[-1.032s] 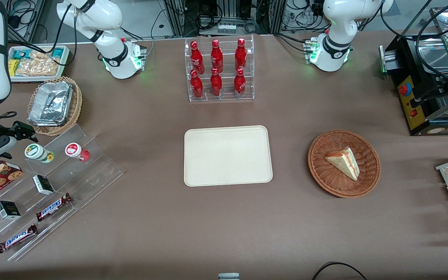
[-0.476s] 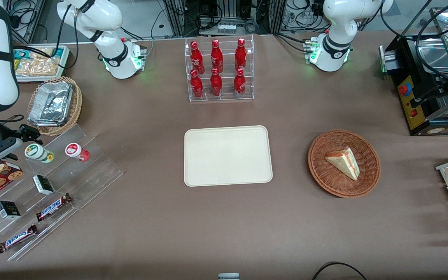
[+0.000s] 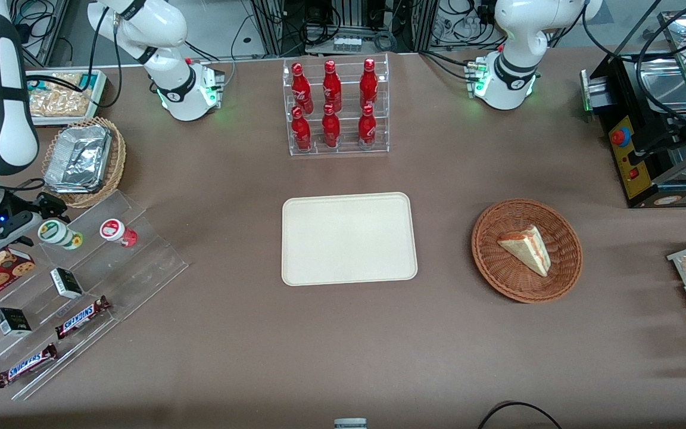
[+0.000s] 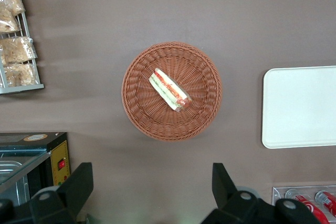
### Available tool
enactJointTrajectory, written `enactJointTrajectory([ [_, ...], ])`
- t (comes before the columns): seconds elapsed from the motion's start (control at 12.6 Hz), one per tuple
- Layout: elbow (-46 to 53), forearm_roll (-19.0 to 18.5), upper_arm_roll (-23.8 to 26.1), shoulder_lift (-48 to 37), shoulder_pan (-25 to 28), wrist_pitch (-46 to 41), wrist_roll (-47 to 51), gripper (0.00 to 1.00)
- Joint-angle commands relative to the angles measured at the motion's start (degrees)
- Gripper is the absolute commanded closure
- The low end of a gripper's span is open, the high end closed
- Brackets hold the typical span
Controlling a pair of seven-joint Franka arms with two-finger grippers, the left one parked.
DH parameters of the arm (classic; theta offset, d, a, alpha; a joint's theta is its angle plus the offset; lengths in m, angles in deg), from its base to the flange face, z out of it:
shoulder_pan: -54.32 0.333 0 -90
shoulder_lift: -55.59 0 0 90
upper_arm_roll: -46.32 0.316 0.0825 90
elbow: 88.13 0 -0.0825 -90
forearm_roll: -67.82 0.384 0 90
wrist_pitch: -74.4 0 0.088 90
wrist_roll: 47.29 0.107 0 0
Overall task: Place green gum on tray
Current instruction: 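Lower the right gripper around the green-labelled gum jar and close it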
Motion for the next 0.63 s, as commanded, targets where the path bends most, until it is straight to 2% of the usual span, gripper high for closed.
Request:
enactJointTrajectory([
  [0.0,-2.05,1.17,0.40,0.21,-0.73,3.60,-1.47,0.03],
  [0.08,-2.05,1.17,0.40,0.21,-0.73,3.69,-1.73,0.19],
  [0.16,-2.05,1.17,0.40,0.38,-0.64,3.69,-2.43,0.43],
  [0.24,-1.96,1.17,0.40,0.47,-0.64,3.61,-3.75,0.72],
  [0.32,-1.79,1.17,0.40,0.39,-0.55,3.34,-4.02,0.90],
  [0.4,-1.44,1.17,0.40,0.12,-0.29,2.73,-3.94,1.00],
  [0.56,0.49,1.17,0.75,-0.23,-0.03,-0.94,-3.15,1.00],
])
